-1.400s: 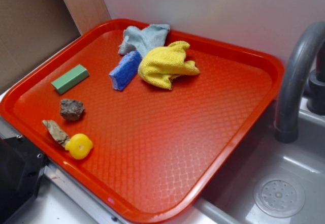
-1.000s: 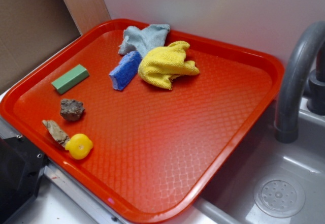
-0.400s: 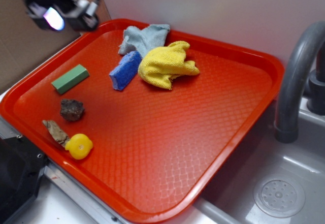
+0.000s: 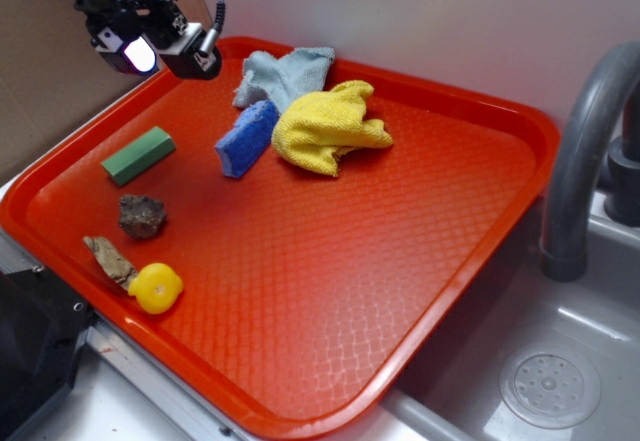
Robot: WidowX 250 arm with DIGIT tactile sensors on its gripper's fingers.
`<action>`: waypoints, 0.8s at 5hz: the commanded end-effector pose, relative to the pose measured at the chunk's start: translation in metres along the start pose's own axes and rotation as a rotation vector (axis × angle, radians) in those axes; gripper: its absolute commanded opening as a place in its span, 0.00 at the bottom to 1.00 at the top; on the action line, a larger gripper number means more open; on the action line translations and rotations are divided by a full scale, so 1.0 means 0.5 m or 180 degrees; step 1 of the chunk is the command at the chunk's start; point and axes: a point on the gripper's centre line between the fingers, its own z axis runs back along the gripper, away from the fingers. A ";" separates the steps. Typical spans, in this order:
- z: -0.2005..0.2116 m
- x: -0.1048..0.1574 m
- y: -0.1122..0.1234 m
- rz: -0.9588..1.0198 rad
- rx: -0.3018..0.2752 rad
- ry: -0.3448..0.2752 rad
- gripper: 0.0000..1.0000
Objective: Grab the blue cloth.
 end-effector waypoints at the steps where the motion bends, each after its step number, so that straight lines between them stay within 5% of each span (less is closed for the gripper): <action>1: 0.008 0.011 -0.001 0.0013 0.0000 -0.0046 1.00; 2: -0.073 0.079 -0.001 0.0421 -0.0045 -0.0043 1.00; 3: -0.143 0.109 -0.018 0.0074 0.0212 -0.0011 1.00; 4: -0.181 0.138 -0.014 -0.0088 0.0101 -0.0058 1.00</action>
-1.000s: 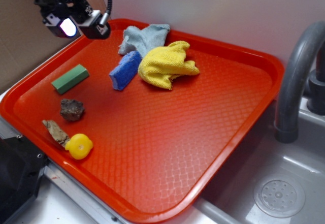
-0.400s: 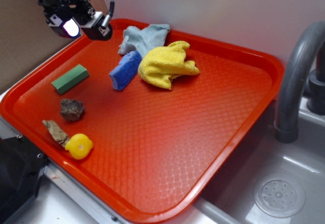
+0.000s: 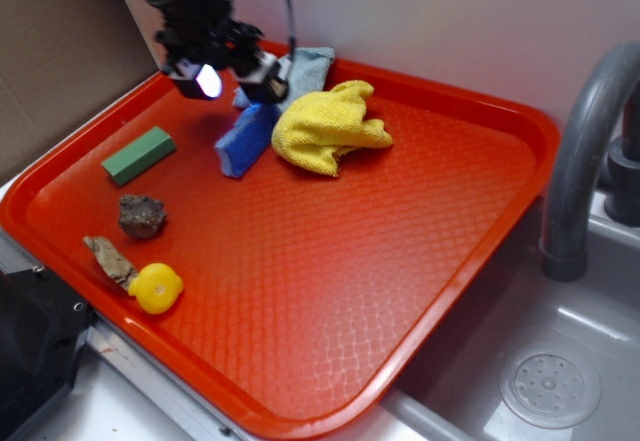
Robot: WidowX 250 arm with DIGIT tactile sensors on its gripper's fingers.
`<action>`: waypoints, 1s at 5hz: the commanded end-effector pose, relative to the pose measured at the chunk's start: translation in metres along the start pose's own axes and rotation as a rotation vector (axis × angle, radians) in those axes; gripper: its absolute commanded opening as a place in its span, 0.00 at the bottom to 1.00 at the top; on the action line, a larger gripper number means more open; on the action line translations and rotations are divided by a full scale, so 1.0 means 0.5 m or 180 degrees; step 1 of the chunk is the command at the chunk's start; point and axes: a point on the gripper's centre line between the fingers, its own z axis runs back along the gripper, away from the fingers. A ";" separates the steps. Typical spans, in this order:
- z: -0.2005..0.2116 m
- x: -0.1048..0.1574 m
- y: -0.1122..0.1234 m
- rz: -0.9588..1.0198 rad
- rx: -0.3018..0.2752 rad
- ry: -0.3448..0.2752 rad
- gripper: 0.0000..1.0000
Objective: Grab the blue cloth.
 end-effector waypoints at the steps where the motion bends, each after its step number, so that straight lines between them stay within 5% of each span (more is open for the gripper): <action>1: -0.031 0.077 -0.022 -0.0343 -0.0525 -0.0139 1.00; 2: -0.069 0.080 -0.036 -0.0453 -0.0439 -0.0058 1.00; 3: -0.090 0.087 -0.026 -0.0354 -0.0292 -0.0003 0.00; 5: -0.077 0.061 -0.019 -0.0378 -0.0265 -0.0037 0.00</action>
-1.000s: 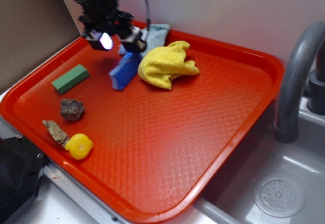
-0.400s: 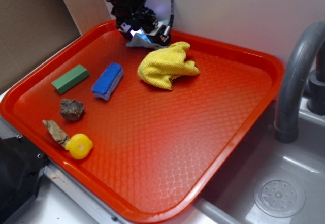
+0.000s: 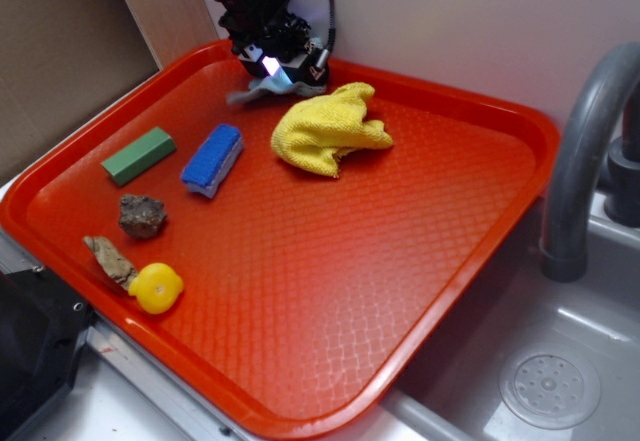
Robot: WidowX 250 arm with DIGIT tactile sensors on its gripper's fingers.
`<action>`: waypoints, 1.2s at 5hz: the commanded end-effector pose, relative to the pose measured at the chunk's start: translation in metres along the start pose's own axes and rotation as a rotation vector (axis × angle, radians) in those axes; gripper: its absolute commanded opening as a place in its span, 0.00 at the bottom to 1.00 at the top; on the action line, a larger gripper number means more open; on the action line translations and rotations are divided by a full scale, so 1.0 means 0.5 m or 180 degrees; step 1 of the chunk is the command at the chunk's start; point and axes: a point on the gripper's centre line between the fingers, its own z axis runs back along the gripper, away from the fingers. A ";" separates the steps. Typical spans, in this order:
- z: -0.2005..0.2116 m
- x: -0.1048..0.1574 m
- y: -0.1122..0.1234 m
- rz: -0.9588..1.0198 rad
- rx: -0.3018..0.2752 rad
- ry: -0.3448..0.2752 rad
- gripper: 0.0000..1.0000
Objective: Grab the blue cloth.
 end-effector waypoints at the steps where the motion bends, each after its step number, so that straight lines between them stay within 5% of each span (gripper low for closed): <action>1: 0.056 -0.061 -0.031 0.0084 -0.0005 0.0181 0.00; 3: 0.237 -0.120 -0.071 0.0035 -0.0184 0.0713 0.00; 5: 0.396 -0.143 -0.194 -0.0715 -0.0021 0.0662 0.00; 6: 0.400 -0.180 -0.217 -0.0935 0.0100 0.0507 0.00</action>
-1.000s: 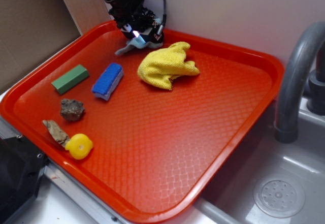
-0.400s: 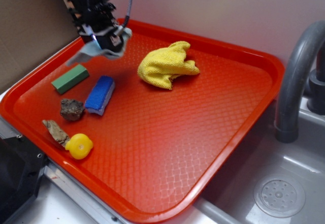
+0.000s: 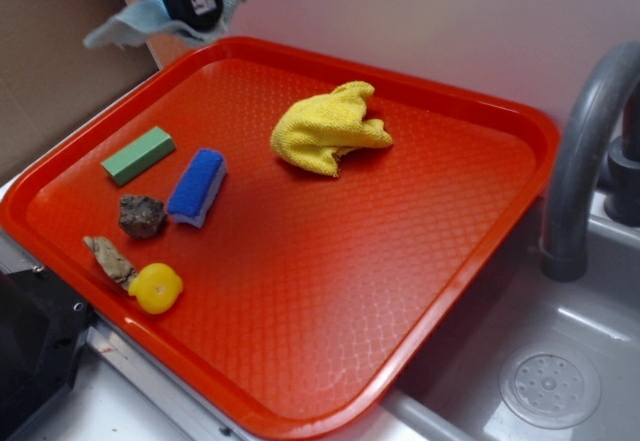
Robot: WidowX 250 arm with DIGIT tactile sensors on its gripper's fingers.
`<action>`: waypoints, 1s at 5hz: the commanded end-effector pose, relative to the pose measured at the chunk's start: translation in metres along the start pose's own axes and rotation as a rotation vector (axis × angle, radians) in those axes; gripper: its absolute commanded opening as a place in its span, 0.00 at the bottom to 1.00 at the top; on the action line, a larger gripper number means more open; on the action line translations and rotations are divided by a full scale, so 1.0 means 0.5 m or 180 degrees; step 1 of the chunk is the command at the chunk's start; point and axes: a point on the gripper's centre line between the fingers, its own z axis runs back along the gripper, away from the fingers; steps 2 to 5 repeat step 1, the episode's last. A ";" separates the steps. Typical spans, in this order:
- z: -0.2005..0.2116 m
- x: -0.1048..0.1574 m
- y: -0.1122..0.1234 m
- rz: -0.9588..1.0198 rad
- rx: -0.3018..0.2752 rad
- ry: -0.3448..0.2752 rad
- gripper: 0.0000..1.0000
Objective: Grab the blue cloth.
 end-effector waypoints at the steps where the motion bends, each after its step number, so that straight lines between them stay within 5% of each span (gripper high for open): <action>1: 0.032 -0.025 -0.049 -0.0322 0.0218 -0.0376 0.00; 5: 0.032 -0.025 -0.049 -0.0322 0.0218 -0.0376 0.00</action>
